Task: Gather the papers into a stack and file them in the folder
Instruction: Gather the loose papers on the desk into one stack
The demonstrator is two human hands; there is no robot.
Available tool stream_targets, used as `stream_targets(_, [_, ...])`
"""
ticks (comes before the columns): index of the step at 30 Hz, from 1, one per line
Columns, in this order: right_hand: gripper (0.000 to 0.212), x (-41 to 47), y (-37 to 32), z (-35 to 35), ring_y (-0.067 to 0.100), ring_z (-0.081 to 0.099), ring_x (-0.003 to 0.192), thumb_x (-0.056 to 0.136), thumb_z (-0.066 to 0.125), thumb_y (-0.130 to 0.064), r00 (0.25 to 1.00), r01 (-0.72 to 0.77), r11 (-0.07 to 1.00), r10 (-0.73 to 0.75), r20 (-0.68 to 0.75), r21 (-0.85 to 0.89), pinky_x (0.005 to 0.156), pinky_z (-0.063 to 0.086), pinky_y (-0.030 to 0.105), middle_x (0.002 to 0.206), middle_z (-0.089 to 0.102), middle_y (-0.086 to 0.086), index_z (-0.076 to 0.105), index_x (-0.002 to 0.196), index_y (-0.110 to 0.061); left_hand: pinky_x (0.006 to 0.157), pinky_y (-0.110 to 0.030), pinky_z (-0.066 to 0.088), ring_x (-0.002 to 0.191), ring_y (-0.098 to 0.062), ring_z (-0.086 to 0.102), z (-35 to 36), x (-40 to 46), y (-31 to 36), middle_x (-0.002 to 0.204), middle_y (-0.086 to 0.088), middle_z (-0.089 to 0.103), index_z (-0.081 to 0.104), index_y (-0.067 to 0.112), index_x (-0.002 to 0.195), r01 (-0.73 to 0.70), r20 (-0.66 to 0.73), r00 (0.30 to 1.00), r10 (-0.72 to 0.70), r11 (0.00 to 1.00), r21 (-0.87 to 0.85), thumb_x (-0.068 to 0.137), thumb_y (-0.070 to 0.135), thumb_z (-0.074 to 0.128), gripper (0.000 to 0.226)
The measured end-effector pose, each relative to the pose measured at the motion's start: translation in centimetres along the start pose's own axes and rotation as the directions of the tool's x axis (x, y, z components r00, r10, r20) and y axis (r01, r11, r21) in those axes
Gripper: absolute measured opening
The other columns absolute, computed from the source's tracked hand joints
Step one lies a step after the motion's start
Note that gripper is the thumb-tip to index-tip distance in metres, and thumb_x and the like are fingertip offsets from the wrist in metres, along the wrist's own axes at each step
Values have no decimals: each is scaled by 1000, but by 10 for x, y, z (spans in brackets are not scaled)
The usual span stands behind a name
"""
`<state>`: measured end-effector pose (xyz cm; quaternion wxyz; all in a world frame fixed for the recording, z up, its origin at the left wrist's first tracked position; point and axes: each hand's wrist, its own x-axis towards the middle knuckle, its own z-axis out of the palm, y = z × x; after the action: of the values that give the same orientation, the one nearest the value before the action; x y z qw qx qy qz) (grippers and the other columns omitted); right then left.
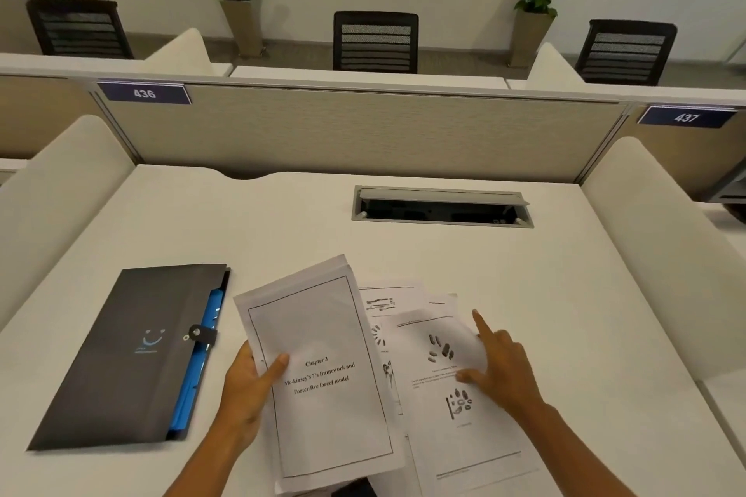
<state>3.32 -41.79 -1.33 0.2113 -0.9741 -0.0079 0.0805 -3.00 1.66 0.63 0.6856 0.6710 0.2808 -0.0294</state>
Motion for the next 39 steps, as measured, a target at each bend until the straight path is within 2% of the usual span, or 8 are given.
stream_targets(6, [97, -15, -3, -1, 28, 73, 108, 81, 87, -37, 974, -220, 955, 227, -12, 200, 86, 58, 40, 127, 72, 2, 30, 160, -34, 88, -49, 65, 115, -28, 73, -8, -5, 1, 119, 2, 79, 61, 40, 128, 33, 45, 999, -29, 994, -102, 78, 32, 80, 53])
stream_targets(9, [38, -20, -15, -21, 15, 76, 94, 91, 80, -23, 984, -97, 955, 135, -119, 282, 81, 64, 42, 112, 78, -6, 67, 126, -32, 107, -68, 49, 119, -30, 71, -11, -5, 2, 120, 3, 80, 58, 36, 136, 41, 92, 995, -30, 991, -127, 81, 30, 78, 59])
stream_targets(12, [16, -22, -37, -47, 1, 73, 83, 96, 75, -15, 969, 40, 933, 51, -241, 358, 73, 64, 34, 93, 75, -21, 75, 107, -26, 99, -58, 59, 114, -26, 76, -10, -7, 6, 123, 2, 79, 60, 39, 132, 53, 135, 990, -30, 984, -170, 82, 29, 77, 55])
stream_targets(17, [13, -30, -96, -82, -3, 75, 84, 101, 70, -21, 954, 127, 795, 66, -293, 593, 66, 57, 8, 97, 76, -30, 75, 103, -33, 85, -50, 66, 115, -26, 76, -3, -11, 14, 128, -2, 77, 57, 35, 139, 53, 182, 983, -14, 976, -211, 84, 25, 76, 60])
stream_targets(26, [13, -49, -161, -47, 8, 77, 88, 103, 69, -24, 994, 27, 596, 67, -83, 803, 75, 58, 22, 99, 83, -10, 82, 106, -25, 94, -47, 64, 119, -27, 75, 3, -24, 17, 131, -6, 76, 58, 27, 141, 99, 278, 960, -41, 975, -198, 86, 23, 78, 58])
stream_targets(30, [17, -60, -175, -24, 29, 77, 91, 105, 66, -27, 999, -39, 601, 35, 23, 799, 82, 63, 46, 94, 82, -1, 81, 97, -26, 100, -44, 62, 120, -23, 74, -2, -31, 11, 132, -3, 76, 57, 28, 141, 149, 309, 947, -92, 975, -166, 88, 23, 77, 57])
stream_targets(35, [20, -68, -188, -8, 14, 81, 91, 105, 64, -28, 995, -79, 567, -10, 102, 820, 84, 68, 39, 101, 84, -8, 81, 105, -36, 94, -36, 63, 115, -18, 76, -9, -38, -3, 129, -1, 78, 59, 24, 139, 210, 289, 944, -159, 965, -155, 87, 23, 80, 56])
stream_targets(39, [22, -67, -194, 0, 15, 81, 93, 105, 63, -32, 984, -121, 557, -40, 172, 822, 81, 68, 30, 102, 84, -10, 80, 104, -46, 112, -56, 51, 124, -31, 71, -20, -38, -13, 131, -10, 76, 61, 17, 141, 264, 310, 929, -204, 950, -168, 87, 17, 80, 57])
